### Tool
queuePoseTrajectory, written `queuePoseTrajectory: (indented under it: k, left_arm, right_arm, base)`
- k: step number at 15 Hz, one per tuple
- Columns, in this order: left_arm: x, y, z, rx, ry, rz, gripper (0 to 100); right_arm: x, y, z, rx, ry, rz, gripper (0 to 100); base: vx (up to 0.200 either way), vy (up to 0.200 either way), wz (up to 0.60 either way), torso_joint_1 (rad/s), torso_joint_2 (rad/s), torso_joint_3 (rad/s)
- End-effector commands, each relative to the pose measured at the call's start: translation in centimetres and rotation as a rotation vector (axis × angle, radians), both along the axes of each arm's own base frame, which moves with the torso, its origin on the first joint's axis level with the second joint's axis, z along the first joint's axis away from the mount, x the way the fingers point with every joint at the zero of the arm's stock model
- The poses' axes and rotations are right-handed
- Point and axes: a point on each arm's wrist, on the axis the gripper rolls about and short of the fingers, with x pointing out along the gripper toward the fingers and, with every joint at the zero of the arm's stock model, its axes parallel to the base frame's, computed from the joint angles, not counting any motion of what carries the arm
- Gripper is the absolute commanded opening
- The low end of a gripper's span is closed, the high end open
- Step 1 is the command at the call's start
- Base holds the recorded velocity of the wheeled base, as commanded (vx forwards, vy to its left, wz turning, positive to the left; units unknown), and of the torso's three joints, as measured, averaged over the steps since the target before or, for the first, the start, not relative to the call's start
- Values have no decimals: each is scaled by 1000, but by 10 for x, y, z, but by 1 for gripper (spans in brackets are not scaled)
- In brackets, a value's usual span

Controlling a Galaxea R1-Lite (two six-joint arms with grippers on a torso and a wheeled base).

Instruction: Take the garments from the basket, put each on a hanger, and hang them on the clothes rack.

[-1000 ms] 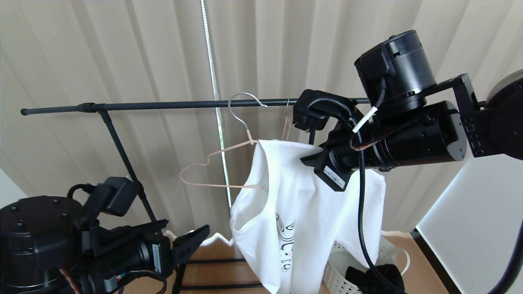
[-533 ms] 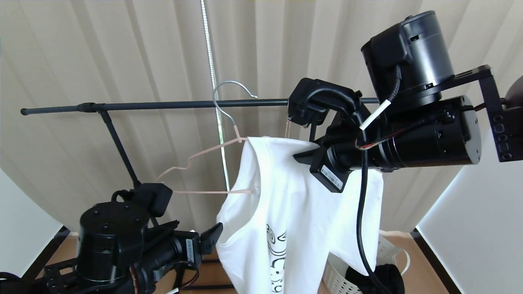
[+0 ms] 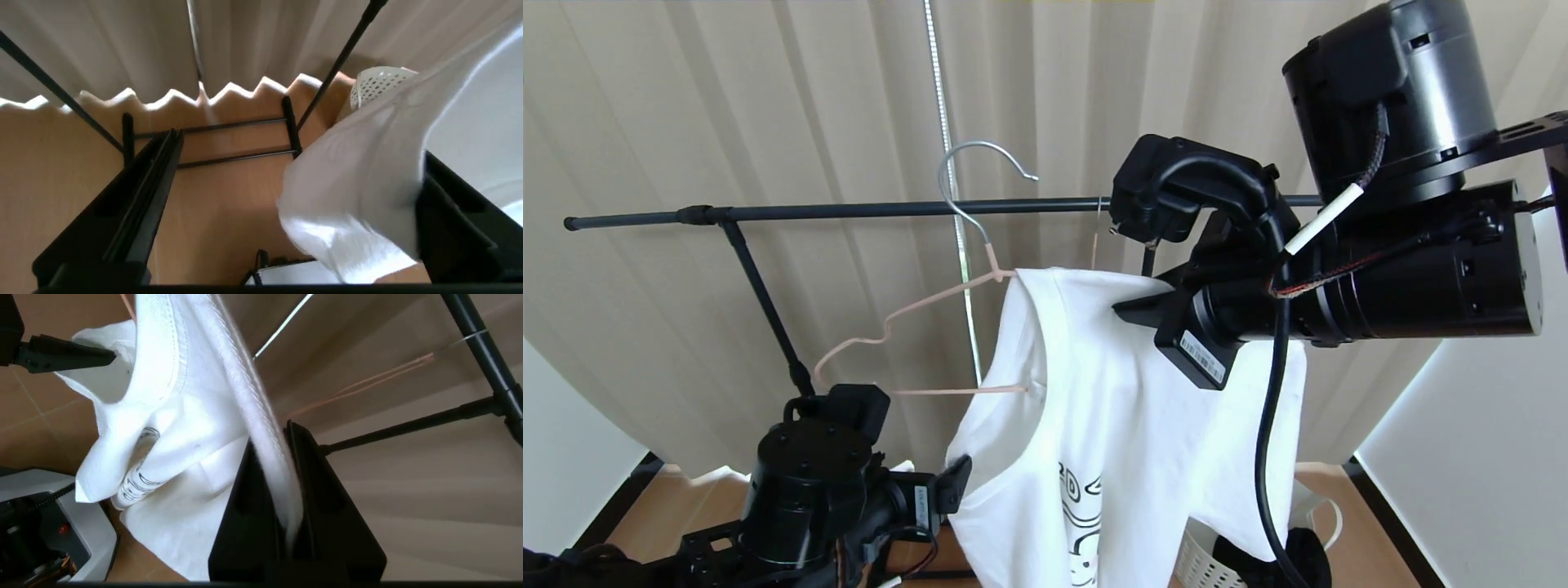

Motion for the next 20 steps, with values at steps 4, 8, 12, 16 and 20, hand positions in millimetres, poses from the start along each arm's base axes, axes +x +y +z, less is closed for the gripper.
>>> queuePoseTrajectory:
  k: [4, 8, 12, 16, 20]
  left_arm:
    - [1, 0, 1, -16, -21, 1, 0]
    - [4, 5, 13, -49, -73, 21, 0]
    - [12, 14, 15, -52, -83, 70, 0]
    - [15, 17, 17, -42, -96, 81, 0]
    - [22, 24, 18, -41, -101, 122, 0]
  right_arm:
    - [1, -4, -6, 17, 38, -47, 0]
    - [10, -22, -30, 41, 88, -91, 0]
    - [18, -36, -72, 134, 65, -79, 0]
    - [20, -58, -113, 207, 25, -100, 0]
    - [18, -61, -109, 229, 2, -92, 0]
  base:
    - [0, 0, 0, 0, 0, 0]
    - [0, 0, 0, 0, 0, 0]
    - [0, 0, 0, 0, 0, 0]
    - [0, 0, 0, 0, 0, 0]
    - [0, 0, 0, 0, 0, 0]
